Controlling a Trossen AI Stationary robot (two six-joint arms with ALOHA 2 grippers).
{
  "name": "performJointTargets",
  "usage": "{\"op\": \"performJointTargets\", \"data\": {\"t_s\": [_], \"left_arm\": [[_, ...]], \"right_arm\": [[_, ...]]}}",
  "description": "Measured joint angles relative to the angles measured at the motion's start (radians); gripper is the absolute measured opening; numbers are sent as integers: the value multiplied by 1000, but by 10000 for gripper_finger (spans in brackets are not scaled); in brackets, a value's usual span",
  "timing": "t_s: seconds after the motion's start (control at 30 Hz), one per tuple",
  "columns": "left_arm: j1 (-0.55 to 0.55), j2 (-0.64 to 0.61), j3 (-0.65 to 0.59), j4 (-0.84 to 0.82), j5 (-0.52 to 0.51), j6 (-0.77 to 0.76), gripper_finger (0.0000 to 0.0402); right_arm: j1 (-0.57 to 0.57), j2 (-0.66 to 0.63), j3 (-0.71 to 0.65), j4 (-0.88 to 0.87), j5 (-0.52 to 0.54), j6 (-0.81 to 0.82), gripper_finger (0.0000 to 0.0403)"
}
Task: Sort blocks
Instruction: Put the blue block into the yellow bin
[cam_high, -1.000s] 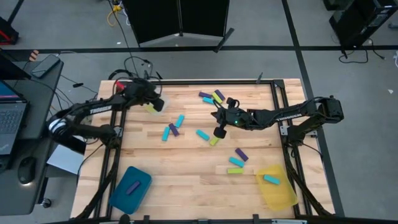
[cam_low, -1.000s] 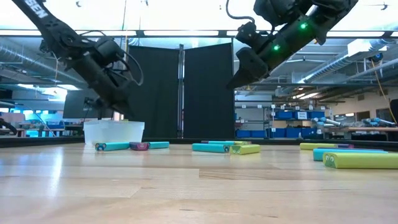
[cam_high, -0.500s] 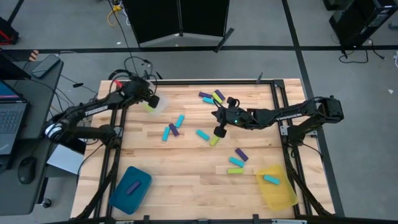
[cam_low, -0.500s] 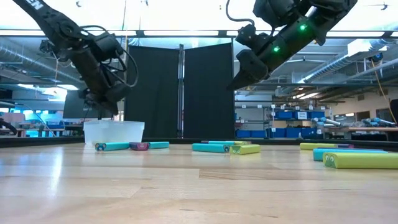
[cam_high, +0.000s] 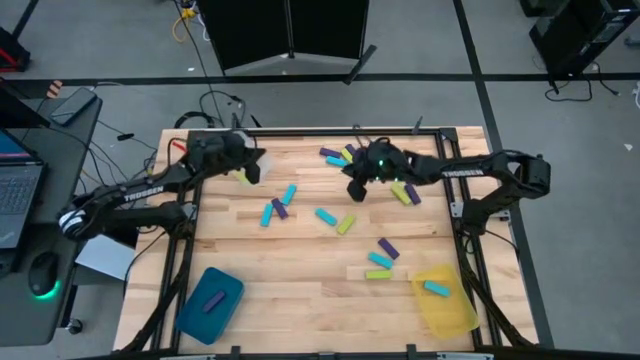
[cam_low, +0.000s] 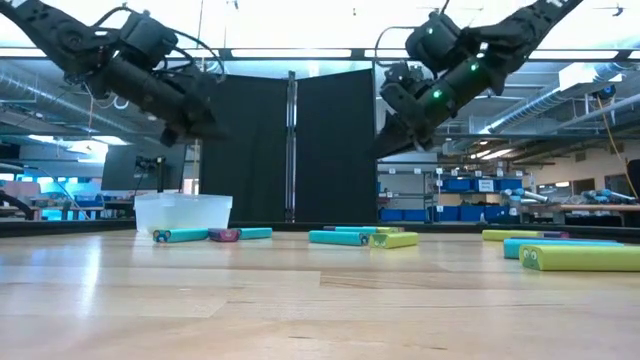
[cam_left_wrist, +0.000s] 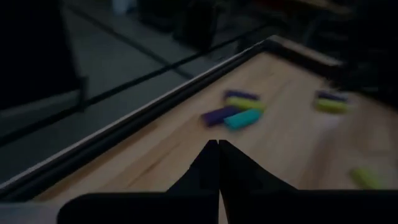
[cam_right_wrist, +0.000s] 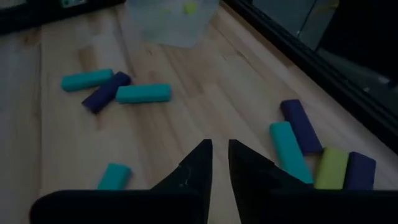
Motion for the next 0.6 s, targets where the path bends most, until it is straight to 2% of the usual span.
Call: {"op": "performJointTargets", "data": {"t_s": [0.07,0.27,0.37,0.47,0.6], "left_arm": [[-25,3,-26,76,22,-16,6],[-82,2,-70,204,29,-14,6],[-99,2,-72,208,29,-10,8],[-111,3,-72,208,29,-9,14],[-116,3,-72,208,29,11,16]], "right_arm": [[-35,0,7,-16,-27,-12,75],[-83,53,130,-223,-33,-63,99],[-95,111,194,-285,-42,-119,110],[-114,194,281,-384,-124,-172,118],[-120,312,408,-515,-123,-264,129]]}}
